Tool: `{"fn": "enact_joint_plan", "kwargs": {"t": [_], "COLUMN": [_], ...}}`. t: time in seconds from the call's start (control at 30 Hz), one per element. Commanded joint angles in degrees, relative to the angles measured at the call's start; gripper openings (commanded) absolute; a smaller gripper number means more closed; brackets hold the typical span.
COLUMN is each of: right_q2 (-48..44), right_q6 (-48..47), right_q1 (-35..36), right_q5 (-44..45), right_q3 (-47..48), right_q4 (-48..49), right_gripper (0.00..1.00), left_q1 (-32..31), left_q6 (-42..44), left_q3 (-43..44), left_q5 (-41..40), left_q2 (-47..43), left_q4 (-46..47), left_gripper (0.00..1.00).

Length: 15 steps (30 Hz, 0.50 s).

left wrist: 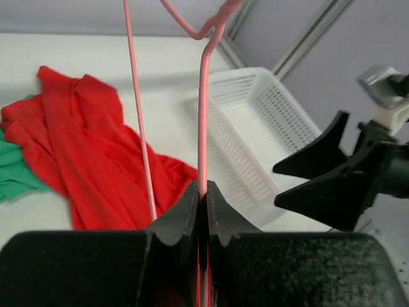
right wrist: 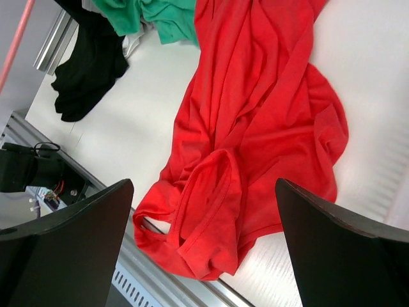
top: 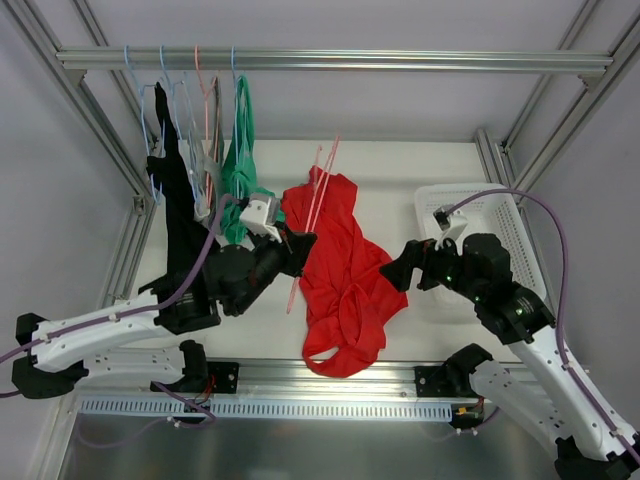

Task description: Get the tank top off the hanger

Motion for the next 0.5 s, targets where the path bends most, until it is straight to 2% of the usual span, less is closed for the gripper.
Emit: {"fn": "enact_joint_plan", "kwargs": {"t": [0.0, 0.13, 0.2, 0.3, 0.47], "right_q2": [2.1, 3.6, 3.7, 3.6, 3.5], "right_q6": [-1.8, -1.3, -1.4, -1.1, -0.6], "right_q1": [0.2, 0.2, 0.2, 0.1, 0.1], "right_q5": [3.8, 3.6, 4.6, 4.8, 4.5], "right_q3": [3.3, 3.5, 3.3, 2.8, 1.9], "right_q4": [-0.7, 0.3, 0.4, 0.3, 0.7], "right_gripper": [1.0, 0.99, 0.99, 0.99, 1.0], "left_q1": [0.3, 6.4, 11.7, 17.2, 24.1], "left_q6": [-0.9, 2.4, 2.1, 1.4, -0.1], "left_q3": [10.4, 26.3, 33.6, 41.5, 49.5], "left_q5": [-3.7, -1.7, 2.7, 4.8, 11.4], "left_q2": [7.2, 18.7, 23.9, 29.0, 36.1], "left_q4": [-4.2, -9.6, -11.6, -13.9, -15.9], "left_gripper": [0.0, 0.0, 0.0, 0.0, 0.0]}}
